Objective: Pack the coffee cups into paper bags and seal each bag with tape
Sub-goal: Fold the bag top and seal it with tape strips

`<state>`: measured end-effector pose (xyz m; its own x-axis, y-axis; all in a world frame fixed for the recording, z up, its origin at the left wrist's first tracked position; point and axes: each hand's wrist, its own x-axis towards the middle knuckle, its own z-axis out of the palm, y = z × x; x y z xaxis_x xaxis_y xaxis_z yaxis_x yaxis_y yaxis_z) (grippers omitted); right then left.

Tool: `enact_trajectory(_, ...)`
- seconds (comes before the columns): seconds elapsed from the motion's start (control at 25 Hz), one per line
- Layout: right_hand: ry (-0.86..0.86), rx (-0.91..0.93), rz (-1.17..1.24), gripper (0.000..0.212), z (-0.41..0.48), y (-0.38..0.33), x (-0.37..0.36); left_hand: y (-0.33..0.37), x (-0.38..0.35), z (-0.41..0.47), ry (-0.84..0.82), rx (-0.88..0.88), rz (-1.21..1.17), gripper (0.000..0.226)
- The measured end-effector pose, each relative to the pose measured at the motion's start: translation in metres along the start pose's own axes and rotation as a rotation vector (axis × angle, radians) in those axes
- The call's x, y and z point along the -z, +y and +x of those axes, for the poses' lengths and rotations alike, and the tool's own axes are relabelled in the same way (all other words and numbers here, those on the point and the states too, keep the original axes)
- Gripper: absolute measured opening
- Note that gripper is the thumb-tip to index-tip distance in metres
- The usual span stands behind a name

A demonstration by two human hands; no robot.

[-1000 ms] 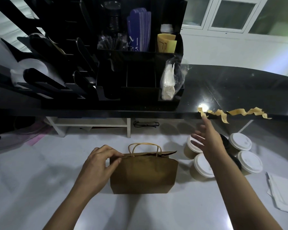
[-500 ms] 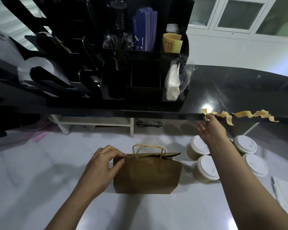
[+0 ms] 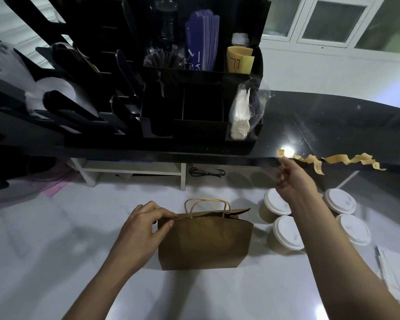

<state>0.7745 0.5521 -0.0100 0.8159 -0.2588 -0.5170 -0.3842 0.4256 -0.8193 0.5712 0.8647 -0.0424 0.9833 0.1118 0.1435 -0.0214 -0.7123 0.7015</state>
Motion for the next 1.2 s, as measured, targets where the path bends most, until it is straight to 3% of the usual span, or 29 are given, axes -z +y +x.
enact_trajectory(0.12, -0.026, 0.041, -0.089, 0.01, -0.026, 0.016, 0.006, 0.002, -0.001, -0.003, 0.011, -0.004, -0.017, 0.018)
enact_trajectory(0.6, -0.22, 0.353, -0.307, 0.02, -0.127, 0.052, 0.037, 0.006, -0.005, -0.019, 0.057, -0.036, 0.02, 0.021)
enact_trajectory(0.88, -0.296, 0.363, -0.211, 0.016, -0.153, 0.091, 0.053, 0.01, -0.008, -0.031, 0.129, -0.014, -0.036, 0.015)
enact_trajectory(1.2, -0.536, 0.223, -0.384, 0.009, -0.192, 0.15, 0.02, 0.008, -0.009, -0.039, 0.127, 0.041, -0.093, 0.016)
